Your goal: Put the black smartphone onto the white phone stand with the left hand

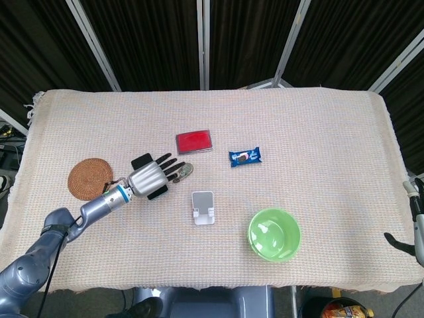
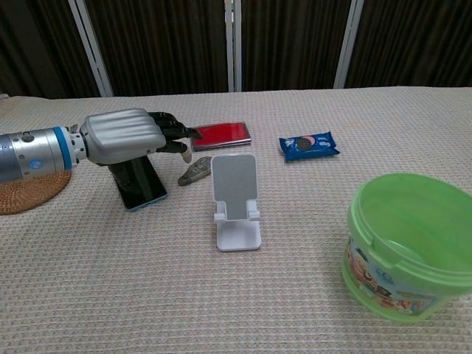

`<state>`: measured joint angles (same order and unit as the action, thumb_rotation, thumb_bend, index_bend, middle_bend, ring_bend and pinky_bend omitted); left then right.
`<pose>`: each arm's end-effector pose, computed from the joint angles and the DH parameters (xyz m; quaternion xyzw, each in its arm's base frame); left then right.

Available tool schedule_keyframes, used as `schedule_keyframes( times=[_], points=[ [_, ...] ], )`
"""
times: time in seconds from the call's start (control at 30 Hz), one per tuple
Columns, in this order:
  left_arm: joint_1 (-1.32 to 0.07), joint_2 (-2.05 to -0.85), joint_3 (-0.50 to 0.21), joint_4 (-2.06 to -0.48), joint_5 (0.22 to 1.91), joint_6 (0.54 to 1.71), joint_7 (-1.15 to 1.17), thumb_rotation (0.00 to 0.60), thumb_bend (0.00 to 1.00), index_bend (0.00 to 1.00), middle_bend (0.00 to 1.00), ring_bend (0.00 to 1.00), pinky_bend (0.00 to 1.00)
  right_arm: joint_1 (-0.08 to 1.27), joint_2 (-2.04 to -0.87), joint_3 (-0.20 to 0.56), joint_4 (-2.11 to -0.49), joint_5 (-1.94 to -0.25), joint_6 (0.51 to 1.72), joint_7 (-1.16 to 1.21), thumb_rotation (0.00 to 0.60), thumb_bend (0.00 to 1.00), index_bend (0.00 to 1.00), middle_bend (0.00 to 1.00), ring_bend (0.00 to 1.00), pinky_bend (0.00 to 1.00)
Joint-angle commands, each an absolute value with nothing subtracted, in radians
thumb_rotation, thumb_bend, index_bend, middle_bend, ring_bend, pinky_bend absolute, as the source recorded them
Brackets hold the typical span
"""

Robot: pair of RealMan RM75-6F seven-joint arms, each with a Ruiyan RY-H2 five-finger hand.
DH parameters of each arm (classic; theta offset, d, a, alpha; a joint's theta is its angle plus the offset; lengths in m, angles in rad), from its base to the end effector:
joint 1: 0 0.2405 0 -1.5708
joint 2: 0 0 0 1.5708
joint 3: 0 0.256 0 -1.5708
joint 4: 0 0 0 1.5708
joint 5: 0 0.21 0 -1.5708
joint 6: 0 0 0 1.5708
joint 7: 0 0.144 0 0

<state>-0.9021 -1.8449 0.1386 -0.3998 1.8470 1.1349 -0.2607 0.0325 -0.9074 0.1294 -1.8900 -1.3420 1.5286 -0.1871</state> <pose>-0.1849 0.4038 -0.0410 -0.8852 -0.0310 -0.3201 0.3362 -0.2875 -0.1762 0.2214 0.5447 -0.3675 0.3444 0.6705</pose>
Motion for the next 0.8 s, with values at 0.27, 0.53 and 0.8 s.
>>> schedule_keyframes(
  times=[0.27,0.53,0.8],
  points=[
    [-0.886,-1.779,0.118,-0.429,1.794,1.135,-0.287,0.6,0.0,0.24,0.02,0.1,0.11,0.032,-0.905,0.127,-1.889,-1.344,1.527,-0.183,0.6,0.0,0.0,0.0,0.0,0.0],
    [-0.869,-1.745,0.152,-0.446,1.783,1.089,-0.409,0.6,0.0,0.24,0.01,0.1,0.14,0.027,-0.905,0.127,-1.903,-1.348,1.542,-0.197,0.6,0.0,0.0,0.0,0.0,0.0],
    [-0.869,-1.746,0.195,-0.45,1.803,1.065,-0.483,0.6,0.0,0.24,0.02,0.1,0.16,0.024,-0.906,0.128,-1.906,-1.344,1.548,-0.204,0.6,0.0,0.0,0.0,0.0,0.0]
  ],
)
